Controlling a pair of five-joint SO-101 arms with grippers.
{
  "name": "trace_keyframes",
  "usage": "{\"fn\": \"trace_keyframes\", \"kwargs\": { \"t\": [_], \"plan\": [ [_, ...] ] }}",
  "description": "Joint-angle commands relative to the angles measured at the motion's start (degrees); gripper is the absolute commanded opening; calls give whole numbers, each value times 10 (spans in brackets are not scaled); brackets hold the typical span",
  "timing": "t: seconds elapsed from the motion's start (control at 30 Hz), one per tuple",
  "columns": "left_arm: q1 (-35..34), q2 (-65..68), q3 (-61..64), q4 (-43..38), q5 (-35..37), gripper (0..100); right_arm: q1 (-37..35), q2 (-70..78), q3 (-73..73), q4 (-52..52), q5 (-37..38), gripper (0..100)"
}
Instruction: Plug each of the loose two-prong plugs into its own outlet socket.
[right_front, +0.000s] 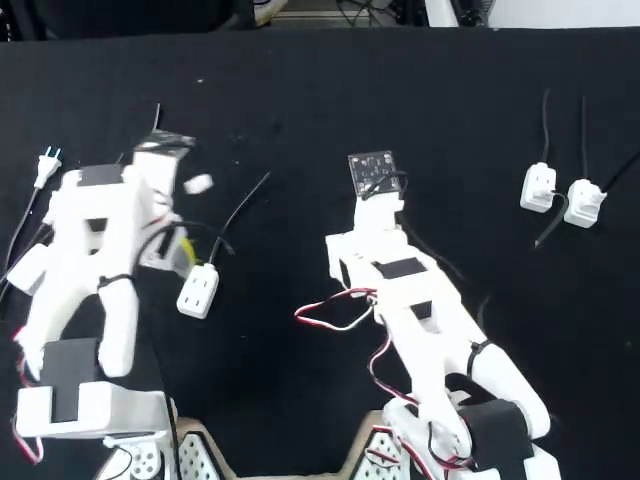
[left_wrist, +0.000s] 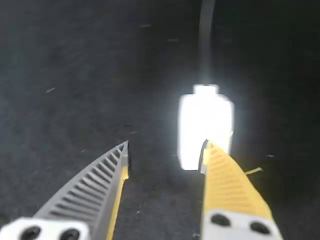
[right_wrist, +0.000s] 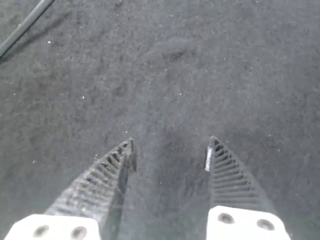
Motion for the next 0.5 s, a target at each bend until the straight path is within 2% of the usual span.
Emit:
{"fn": "trace_keyframes", "kwargs": {
  "t": [0.0, 0.13, 0.27, 0.37, 0.47],
  "plan": [
    [-69, 14, -26, -33, 4, 237, 8, -22, -17, -11, -5, 211],
    [-89, 47, -6, -59, 4, 237, 9, -22, -17, -11, -5, 211],
    [-80, 69, 14, -56, 4, 237, 25, -26, -19, -8, -6, 211],
    [-51, 82, 28, -56, 8, 237, 49, -36, -27, -6, -10, 211],
    [8, 79, 56, -55, 12, 237, 78, -53, -26, -6, -10, 211]
  ]
}}
